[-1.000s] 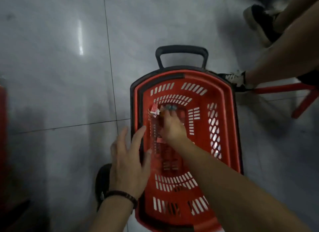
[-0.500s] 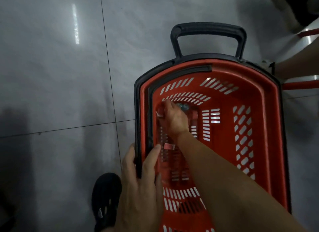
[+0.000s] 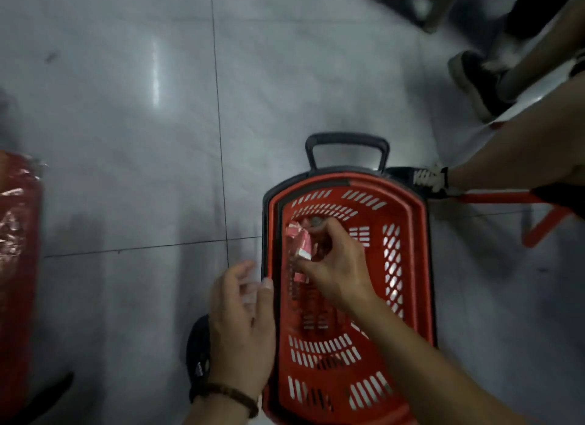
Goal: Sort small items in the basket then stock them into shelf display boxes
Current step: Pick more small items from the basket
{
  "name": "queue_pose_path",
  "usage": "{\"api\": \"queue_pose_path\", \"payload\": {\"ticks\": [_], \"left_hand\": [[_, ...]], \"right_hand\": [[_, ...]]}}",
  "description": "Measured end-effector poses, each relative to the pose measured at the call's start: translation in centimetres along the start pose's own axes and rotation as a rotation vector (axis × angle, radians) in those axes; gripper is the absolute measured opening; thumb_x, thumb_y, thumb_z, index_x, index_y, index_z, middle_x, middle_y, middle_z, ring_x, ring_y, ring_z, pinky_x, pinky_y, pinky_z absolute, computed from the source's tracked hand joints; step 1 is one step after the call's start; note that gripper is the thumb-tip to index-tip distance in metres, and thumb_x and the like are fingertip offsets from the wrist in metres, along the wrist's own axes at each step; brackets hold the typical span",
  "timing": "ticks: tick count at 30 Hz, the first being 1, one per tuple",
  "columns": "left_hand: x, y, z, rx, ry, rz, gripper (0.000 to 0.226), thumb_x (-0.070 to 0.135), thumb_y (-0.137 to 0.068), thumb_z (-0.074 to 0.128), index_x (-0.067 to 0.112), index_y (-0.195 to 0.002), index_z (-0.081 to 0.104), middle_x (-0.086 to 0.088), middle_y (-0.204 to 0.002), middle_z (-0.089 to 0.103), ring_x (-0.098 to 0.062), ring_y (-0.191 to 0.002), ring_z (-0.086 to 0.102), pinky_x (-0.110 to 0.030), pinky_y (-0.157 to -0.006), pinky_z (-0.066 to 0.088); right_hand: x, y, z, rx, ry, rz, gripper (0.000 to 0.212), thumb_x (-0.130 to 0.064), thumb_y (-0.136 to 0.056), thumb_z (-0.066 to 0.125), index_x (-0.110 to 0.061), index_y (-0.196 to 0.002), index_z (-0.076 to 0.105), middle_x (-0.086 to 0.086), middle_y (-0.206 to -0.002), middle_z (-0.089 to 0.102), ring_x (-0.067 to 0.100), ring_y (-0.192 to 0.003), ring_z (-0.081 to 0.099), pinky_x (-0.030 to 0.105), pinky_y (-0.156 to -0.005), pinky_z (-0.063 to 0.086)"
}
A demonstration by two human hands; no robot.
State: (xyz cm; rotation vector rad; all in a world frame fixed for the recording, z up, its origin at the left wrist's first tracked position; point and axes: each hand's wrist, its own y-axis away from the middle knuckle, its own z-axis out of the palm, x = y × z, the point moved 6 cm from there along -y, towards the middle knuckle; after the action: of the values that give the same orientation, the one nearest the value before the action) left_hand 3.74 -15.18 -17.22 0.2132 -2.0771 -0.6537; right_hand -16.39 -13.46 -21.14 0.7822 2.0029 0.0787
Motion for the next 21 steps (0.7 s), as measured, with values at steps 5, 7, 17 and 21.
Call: {"api": "queue_pose_path", "payload": {"ticks": [5,7,17,21], "left_hand": [[11.5,6.2,-7.1,-0.212,0.485,-0.199,0.028,0.033,-0.111,0.044,0.023,-0.119,0.069,0.002,-0.112,0.078,-0.021,-0.105,0.076,-0.042,-0.087,0.061],[15.6,9.7,-10.0,-0.296,0.545,-0.219,0.03,0.033,-0.11,0.046,0.021,-0.126,0.069,-0.004,-0.116,0.078,-0.023,-0.108,0.075,-0.046,-0.091,0.059],[23.4,29.5,-29.1,-0.104,0.899,-0.138,0.027,0.02,-0.108,0.054,0.012,-0.126,0.072,-0.018,-0.125,0.072,-0.025,-0.108,0.072,-0.036,-0.08,0.058],[22.4,37.6,-35.4,0.022,1.153,-0.14,0.034,0.02,-0.11,0.049,0.002,-0.135,0.062,-0.018,-0.119,0.073,-0.025,-0.095,0.073,-0.04,-0.081,0.059]], "right_hand": [[-16.3,9.7,-8.1,-0.137,-0.034,-0.091,0.046,-0.032,-0.071,0.096,-0.033,-0.1,0.061,-0.012,-0.095,0.074,0.006,-0.087,0.072,0.032,-0.078,0.06],[-21.7,13.3,-9.6,-0.223,0.02,-0.197,0.044,-0.04,-0.073,0.093,-0.037,-0.103,0.06,-0.014,-0.1,0.07,0.007,-0.091,0.069,0.039,-0.078,0.06],[-43.5,30.9,-14.1,-0.298,0.101,-0.674,0.047,-0.036,-0.074,0.093,-0.024,-0.113,0.069,-0.011,-0.119,0.048,-0.001,-0.108,0.051,0.018,-0.083,0.053],[-49.5,38.2,-13.7,-0.381,-0.01,-0.818,0.021,-0.037,-0.097,0.074,-0.025,-0.115,0.078,-0.011,-0.116,0.056,0.006,-0.108,0.06,0.026,-0.087,0.055]]}}
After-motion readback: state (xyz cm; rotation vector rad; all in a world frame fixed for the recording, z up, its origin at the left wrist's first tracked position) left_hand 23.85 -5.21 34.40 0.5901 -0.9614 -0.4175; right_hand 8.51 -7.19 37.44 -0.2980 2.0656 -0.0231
